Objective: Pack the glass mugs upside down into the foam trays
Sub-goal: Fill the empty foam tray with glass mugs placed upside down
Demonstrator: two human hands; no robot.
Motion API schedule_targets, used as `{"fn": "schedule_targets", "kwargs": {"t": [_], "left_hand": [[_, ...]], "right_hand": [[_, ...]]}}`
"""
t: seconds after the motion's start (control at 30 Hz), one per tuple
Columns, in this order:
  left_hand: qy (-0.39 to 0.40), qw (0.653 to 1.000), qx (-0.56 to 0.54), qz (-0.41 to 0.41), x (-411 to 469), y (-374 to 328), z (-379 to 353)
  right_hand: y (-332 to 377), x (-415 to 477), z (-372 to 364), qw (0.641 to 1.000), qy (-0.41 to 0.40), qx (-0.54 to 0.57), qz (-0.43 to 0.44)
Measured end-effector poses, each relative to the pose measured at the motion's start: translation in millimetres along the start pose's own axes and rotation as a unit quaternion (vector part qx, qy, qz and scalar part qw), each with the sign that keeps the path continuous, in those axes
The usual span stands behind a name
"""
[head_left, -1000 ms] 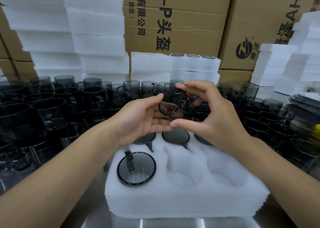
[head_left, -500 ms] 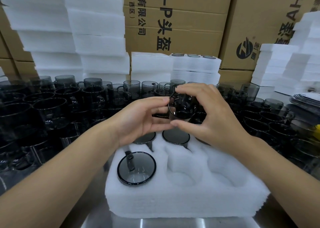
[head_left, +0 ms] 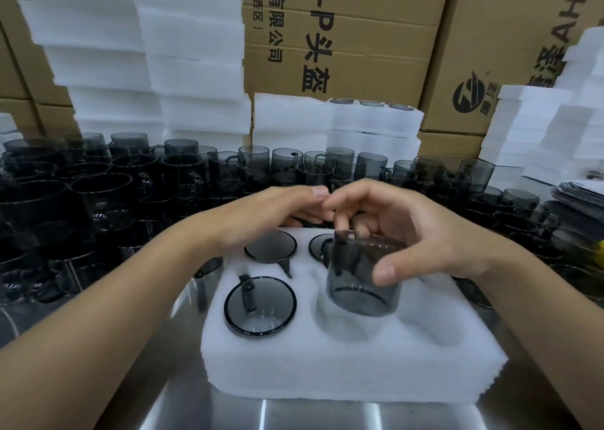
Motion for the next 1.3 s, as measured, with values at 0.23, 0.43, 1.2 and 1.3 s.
{"fn": "schedule_targets", "kwargs": {"t": [0.23, 0.43, 1.2, 1.3], "left_hand": [[0.104, 0.990, 0.080, -0.052, -4.9, -4.9, -3.3], [0.131, 0.986, 0.097, -0.036, -4.7, -1.4, -6.8], [0.186, 0.963, 0.197, 0.008, -4.6, 8.6, -8.2], [0.190, 0.963, 0.193, 0.007, -4.1, 9.3, -8.9]], "right_hand": [[4.3, 0.6, -9.7, 0.999, 0.016, -0.038, 0.000], [4.8, -0.9, -22.1, 0.995, 0.043, -0.078, -0.042], [-20.1, -2.7, -1.6, 0.955, 0.054, -0.248, -0.154], [-20.7, -3.7, -1.7, 0.955, 0.072, -0.244, -0.150]]}}
Point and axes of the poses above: each hand's wrist, its own x-axis towards the middle knuckle, its own z-axis out of the back of the hand, y = z × x, the point moved 4 cm from there along x, towards the middle knuckle, and after that the axes turned 3 degrees about -y, right-handed, at the moved point
